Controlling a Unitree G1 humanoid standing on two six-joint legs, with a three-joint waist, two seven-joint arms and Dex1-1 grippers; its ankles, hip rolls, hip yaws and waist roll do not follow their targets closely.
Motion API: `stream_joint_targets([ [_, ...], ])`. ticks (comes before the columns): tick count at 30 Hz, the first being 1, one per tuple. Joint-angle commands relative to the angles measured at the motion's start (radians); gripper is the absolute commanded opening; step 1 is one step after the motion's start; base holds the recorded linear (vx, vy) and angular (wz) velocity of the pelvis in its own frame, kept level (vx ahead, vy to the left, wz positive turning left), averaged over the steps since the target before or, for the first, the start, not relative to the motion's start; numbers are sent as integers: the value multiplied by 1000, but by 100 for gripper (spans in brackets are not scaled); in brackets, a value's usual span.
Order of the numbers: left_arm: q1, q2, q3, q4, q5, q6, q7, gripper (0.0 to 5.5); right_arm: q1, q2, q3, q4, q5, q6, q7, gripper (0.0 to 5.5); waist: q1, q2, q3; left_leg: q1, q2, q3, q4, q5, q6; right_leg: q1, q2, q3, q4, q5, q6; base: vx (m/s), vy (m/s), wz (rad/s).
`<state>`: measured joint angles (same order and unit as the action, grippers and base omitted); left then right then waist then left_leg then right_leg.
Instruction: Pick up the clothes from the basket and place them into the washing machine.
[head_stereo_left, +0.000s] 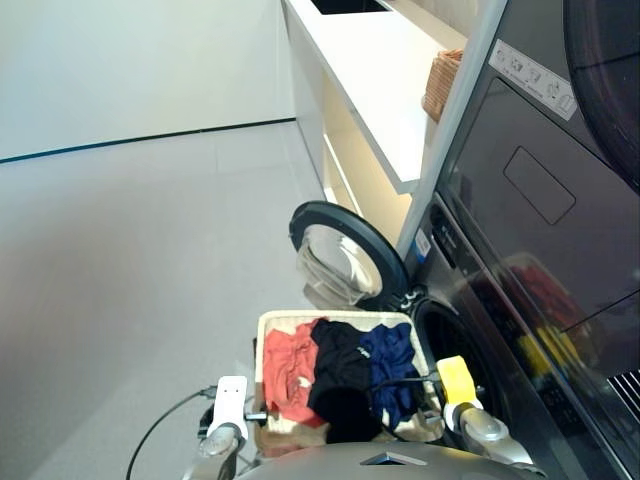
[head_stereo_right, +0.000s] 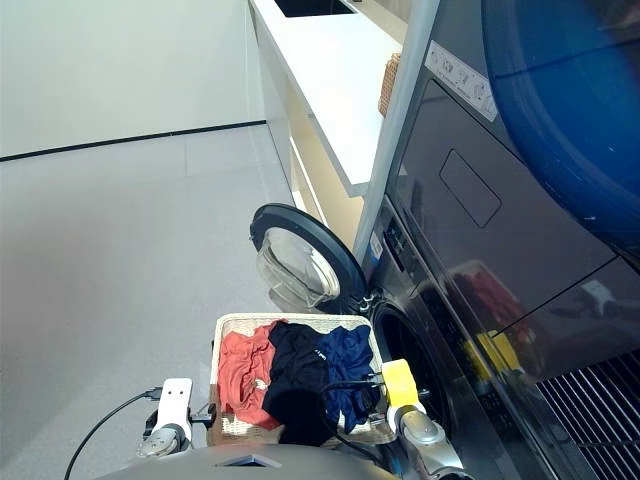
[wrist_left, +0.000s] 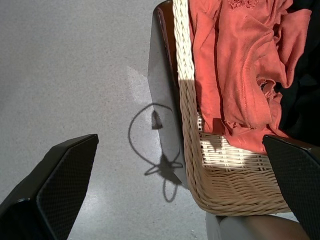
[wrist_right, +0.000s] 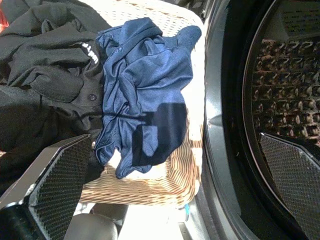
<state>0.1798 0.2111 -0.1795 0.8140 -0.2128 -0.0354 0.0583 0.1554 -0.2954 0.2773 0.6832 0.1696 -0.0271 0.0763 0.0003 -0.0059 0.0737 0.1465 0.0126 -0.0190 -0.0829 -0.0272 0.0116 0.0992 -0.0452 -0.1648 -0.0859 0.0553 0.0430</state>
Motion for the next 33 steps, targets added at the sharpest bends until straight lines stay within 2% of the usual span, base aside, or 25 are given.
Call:
stream_joint_targets([
  [1,-69,15,-1,7,-2,-31,-7,550,-56,6,33,-20,17,-37,2,550,-5,-27,-4,-22,-9,19,-4,14,-30,16,-34,4,19,-29,74,0,0,0],
  [17,-89,20,-12,19,30,-24,-4,550,-69,7,47,-16,13,-31,6,550,-10,-25,-4,-22,-10,22,-4,12,-30,16,-34,6,15,-29,74,0,0,0],
  [22,-113,53,-45,-16,125,-31,-27,550,-76,2,49,-28,14,-34,19,550,-14,-23,-2,-25,-9,27,-4,12,-30,11,-34,7,16,-28,76,0,0,0],
  [26,-132,73,-52,-39,158,-31,-34,550,-85,-3,56,-42,15,-32,37,550,-17,-24,1,-31,-10,28,-4,13,-30,0,-34,10,17,-27,77,0,0,0],
  [32,-183,134,-105,-94,260,-49,-51,550,-110,-25,66,-68,10,-46,57,550,-25,-21,9,-51,-8,32,-4,16,-31,-31,-34,15,30,-27,78,0,0,0],
  [33,-214,160,-141,-102,299,-55,-67,550,-123,-37,77,-79,7,-49,66,550,-29,-21,15,-64,-8,33,-4,17,-29,-48,-34,18,42,-28,78,0,0,0],
])
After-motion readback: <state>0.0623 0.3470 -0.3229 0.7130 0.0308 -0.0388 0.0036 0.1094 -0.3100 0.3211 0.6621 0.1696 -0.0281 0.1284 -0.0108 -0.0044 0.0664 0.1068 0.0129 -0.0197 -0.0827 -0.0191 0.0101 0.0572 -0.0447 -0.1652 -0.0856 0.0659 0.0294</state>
